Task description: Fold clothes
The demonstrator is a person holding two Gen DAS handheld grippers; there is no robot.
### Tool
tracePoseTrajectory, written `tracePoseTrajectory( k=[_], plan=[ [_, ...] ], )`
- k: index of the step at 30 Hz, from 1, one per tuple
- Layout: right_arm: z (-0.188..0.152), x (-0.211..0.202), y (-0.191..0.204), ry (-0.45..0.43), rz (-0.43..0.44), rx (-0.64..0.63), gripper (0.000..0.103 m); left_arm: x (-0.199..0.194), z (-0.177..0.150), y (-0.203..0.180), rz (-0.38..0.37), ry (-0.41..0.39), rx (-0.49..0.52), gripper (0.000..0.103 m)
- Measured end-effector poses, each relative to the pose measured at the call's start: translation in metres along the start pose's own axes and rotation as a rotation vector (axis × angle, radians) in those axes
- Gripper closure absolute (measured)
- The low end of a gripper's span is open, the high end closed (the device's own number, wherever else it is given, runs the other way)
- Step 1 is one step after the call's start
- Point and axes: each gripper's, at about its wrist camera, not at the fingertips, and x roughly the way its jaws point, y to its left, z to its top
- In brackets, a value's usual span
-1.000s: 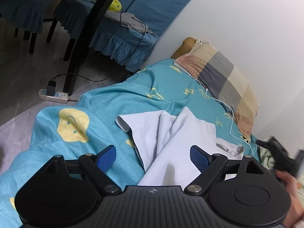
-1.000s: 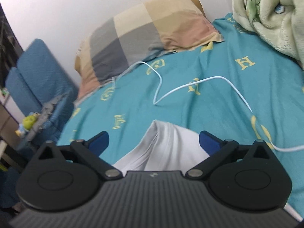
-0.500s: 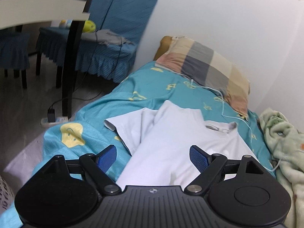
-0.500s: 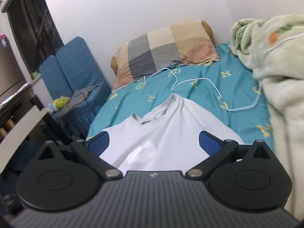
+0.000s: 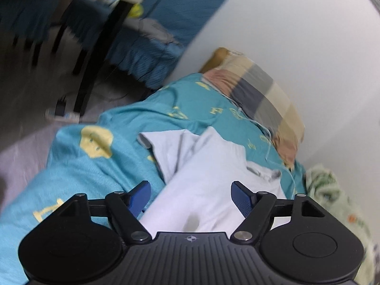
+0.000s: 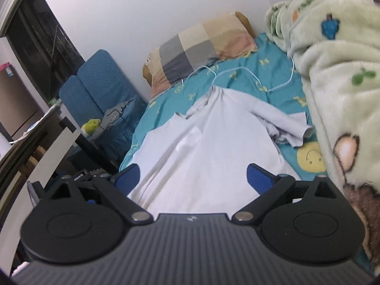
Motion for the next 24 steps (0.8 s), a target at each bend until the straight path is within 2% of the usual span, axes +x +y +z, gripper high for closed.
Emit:
tracePoseTrajectory(
  k=[3,5,9,11,14,15,16,18,21,24],
  plan=[
    [0.000,0.011,-0.011,0.003,-0.024,0.042,0.028,0.023,0.008,0.014,-0.005,0.014,-0.054,0.037],
    [0.000,0.019,-0.017,0.009,-0.030,0.071,0.036,0.040,0.013,0.020,-0.001,0.020,-0.054,0.041],
    [-0.002,0.036,-0.023,0.025,-0.037,0.076,0.046,0.071,0.020,0.029,-0.009,0.028,-0.061,0.051],
    [-0.003,0.047,-0.026,0.043,-0.031,0.093,0.047,0.086,0.024,0.034,0.003,0.037,-0.056,0.051],
    [-0.004,0.063,-0.030,0.068,-0.030,0.102,0.047,0.107,0.028,0.041,0.023,0.051,-0.059,0.061],
    [-0.005,0.068,-0.030,0.075,-0.033,0.100,0.047,0.111,0.029,0.042,0.023,0.050,-0.057,0.068],
    [-0.005,0.073,-0.031,0.082,-0.034,0.099,0.047,0.114,0.030,0.043,0.024,0.048,-0.054,0.082],
    [-0.006,0.081,-0.032,0.093,-0.044,0.092,0.047,0.118,0.032,0.043,0.025,0.044,-0.051,0.100],
    [-0.008,0.091,-0.034,0.110,-0.061,0.102,0.047,0.114,0.042,0.039,0.003,0.019,-0.045,0.101],
    [-0.009,0.095,-0.035,0.111,-0.071,0.105,0.047,0.104,0.072,0.026,0.003,-0.017,0.025,0.101]
  ],
)
